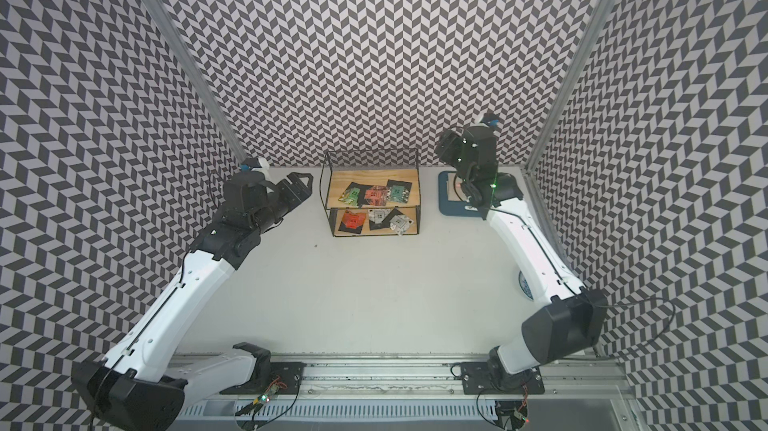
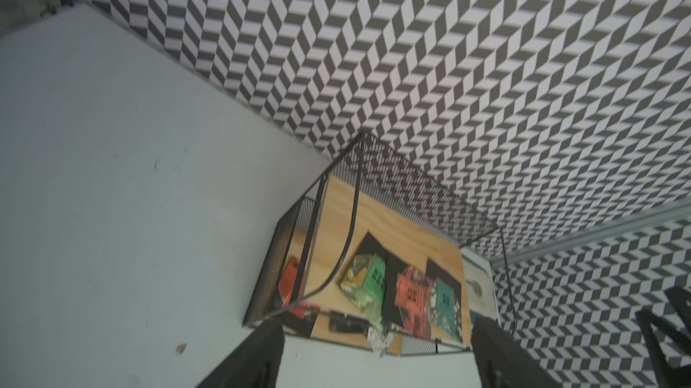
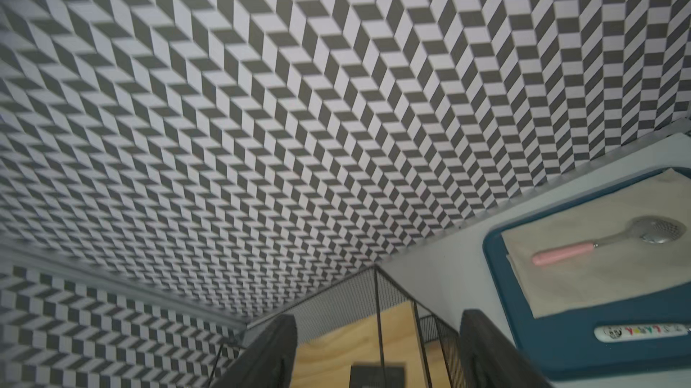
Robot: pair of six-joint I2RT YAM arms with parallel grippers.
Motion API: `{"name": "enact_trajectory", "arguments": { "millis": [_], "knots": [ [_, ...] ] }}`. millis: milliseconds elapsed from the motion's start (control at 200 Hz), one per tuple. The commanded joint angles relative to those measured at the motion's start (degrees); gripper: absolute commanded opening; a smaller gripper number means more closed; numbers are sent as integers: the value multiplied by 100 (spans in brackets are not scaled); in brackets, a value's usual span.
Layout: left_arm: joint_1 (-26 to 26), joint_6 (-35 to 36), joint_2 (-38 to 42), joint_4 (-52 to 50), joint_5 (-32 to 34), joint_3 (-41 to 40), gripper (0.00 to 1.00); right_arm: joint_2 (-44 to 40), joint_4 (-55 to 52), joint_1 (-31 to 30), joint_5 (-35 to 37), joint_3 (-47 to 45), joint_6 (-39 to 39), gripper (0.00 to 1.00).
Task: Remove the tea bags from the shelf
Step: Pick up the tea bag from the shelf.
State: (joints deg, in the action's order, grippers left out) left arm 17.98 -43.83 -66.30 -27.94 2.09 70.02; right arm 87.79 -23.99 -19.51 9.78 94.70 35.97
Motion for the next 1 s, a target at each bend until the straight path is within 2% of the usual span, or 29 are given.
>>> {"name": "enact_trajectory", "arguments": {
  "millis": [0,115,250,366,481,696,791,931,996],
  "knots": [
    [92,449,-53,-1483,-297,395,82,231,-1545,-565,94,892,-310,67],
    [-28,856,-417,-1714,-476,1070,82,802,-2519,-1303,59,1822,-575,66],
    [-223,965,-1119,-1831,-782,1647,77,1346,-3109,-1596,-380,2260,-676,61],
    [-286,912,-1369,-1519,-1136,1638,69,1522,-3113,-1659,-677,2268,-703,61],
    [-286,959,-1603,-1500,-1167,1655,67,1804,-3214,-1662,-863,2554,-599,61],
    [-279,1123,-1775,-1460,-875,1581,63,2553,-3688,-1688,-569,3225,-433,62],
    [-277,1158,-1815,-1421,-841,1481,61,2805,-3701,-1761,-533,3449,-374,67],
    [-279,1145,-1809,-1294,-842,1288,56,3198,-3794,-1870,-444,3795,-454,68],
    [-280,1149,-1831,-1257,-842,1232,55,3377,-3829,-1954,-187,3970,-584,70]
  ]
}}
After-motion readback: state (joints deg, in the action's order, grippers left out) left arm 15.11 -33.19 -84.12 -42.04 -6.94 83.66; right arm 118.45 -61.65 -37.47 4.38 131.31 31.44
